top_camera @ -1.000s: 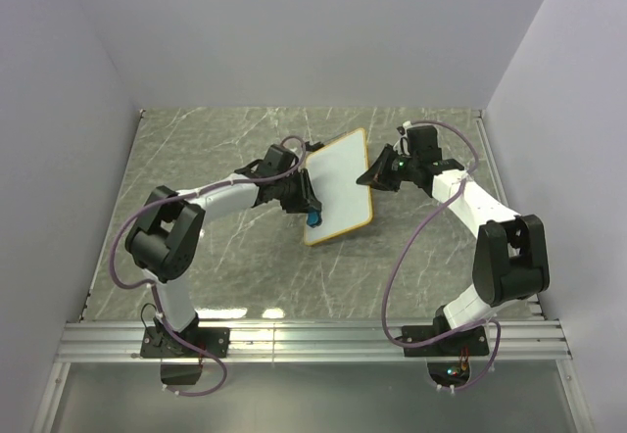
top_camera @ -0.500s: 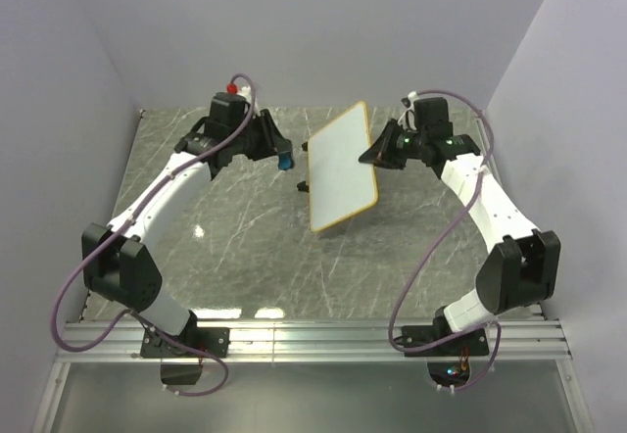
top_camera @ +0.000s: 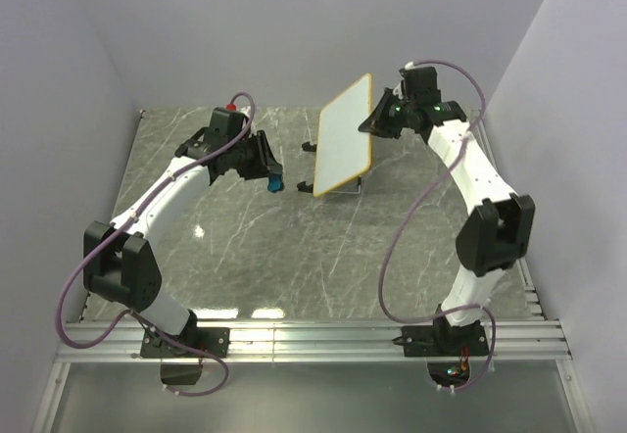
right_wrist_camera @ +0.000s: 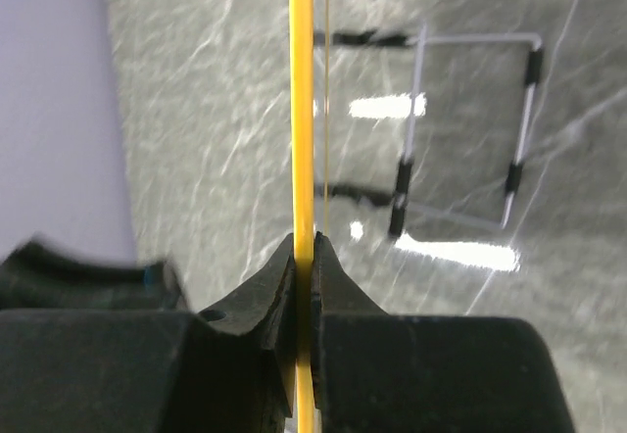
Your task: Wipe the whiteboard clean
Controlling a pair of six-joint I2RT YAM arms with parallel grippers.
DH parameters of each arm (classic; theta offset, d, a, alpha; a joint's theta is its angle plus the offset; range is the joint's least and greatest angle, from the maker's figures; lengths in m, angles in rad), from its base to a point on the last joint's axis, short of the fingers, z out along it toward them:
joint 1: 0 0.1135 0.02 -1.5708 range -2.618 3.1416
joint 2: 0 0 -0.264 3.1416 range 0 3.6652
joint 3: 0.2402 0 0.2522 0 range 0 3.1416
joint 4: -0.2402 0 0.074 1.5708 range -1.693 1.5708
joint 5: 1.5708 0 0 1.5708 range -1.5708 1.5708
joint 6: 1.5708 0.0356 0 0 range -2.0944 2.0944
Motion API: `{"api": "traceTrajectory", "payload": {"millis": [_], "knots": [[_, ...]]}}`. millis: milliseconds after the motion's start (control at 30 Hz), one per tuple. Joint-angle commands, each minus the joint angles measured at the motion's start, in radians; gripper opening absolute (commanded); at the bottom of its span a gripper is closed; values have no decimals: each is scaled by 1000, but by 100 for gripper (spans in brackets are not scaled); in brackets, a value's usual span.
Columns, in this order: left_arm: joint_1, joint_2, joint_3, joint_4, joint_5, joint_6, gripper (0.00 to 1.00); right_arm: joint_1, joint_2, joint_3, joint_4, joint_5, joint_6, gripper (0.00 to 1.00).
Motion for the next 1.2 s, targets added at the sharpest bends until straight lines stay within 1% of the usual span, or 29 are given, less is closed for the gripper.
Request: {"api": "traceTrajectory", "payload": {"millis": [0,100,233,367,433,567,733,833,1033,1167], "knots": [[4,-28,-6,-16,8,42,0,2,71,120,24,26,-5,0],[9,-28,-9,-23,-6,55,0,2,114,128,36,38,0,0],[26,-33,-36,-18,-18,55,0,4,141,59,74,11,19,0],[55,-25,-81,-21,-78,49,0,10,151,4,125,-27,41,0],[73,-17,-108,-24,-112,52,0,14,157,0,130,-35,47,0],[98,-11,-138,-10,-126,65,0,19,145,13,157,-43,56,0],[106,7,-116,-7,-107,65,0,18,83,11,269,-113,107,0],[107,23,-101,-3,-103,60,0,18,63,7,306,-132,144,0],[107,49,-73,-15,-97,69,0,21,80,27,277,-115,138,0],[107,61,-58,-24,-94,71,0,19,83,-10,283,-103,135,0]]}}
